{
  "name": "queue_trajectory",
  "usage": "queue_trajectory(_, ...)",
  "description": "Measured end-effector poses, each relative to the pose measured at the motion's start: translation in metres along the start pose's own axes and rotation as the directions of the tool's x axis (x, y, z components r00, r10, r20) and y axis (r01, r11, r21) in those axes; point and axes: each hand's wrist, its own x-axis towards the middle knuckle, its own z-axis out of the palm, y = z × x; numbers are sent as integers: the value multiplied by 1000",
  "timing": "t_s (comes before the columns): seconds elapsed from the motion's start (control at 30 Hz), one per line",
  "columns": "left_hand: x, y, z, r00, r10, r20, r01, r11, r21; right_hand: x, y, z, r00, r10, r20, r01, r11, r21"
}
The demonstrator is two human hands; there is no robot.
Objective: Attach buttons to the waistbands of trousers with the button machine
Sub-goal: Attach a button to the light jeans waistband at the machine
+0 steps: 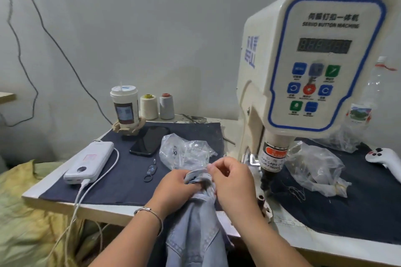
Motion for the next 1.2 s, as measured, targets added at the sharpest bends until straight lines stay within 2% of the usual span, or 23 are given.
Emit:
queue_trajectory(0.1, 1, -2, -1, 1000, 16, 0, -16, 998, 54, 31, 0, 15, 993, -112, 34, 116, 938, -326)
queue_trajectory(0.17, 2, -3, -1, 1000, 12, -12, -11, 998, 59, 51, -2, 29, 976, -135, 169, 201, 859, -471)
queue_trajectory(0.23, 1, -2, 0, 1000, 2, -13, -1, 998, 60, 67, -8, 45, 946, -125, 300, 276, 797, -537)
queue_trajectory(0.33, 2, -2, 1, 1000, -28, -14, 28, 999, 37, 90, -17, 67, 890, -50, 454, 363, 680, -637)
queue_trajectory(0.43, 2, -5, 3, 1000, -20, -22, 21, 997, 72, 109, -19, 86, 830, 125, 543, 385, 577, -720)
queue_trajectory(0.5, 3, -5, 2, 1000, -20, -19, 21, 996, 91, 118, -15, 99, 808, 209, 551, 388, 517, -763)
queue_trajectory(0.57, 4, -7, 3, 1000, -17, -21, 18, 996, 85, 125, -10, 109, 823, 224, 522, 372, 482, -793)
queue_trajectory(0.67, 6, -10, 5, 999, 0, -35, 3, 997, 79, 134, -2, 116, 896, 144, 420, 310, 472, -825)
queue_trajectory(0.8, 8, -12, 6, 999, 4, -40, -1, 997, 80, 142, 4, 121, 932, 74, 354, 297, 400, -867)
queue_trajectory(1.2, 8, -14, 7, 999, -10, -51, 13, 998, 60, 147, 17, 132, 913, 50, 405, 330, 494, -805)
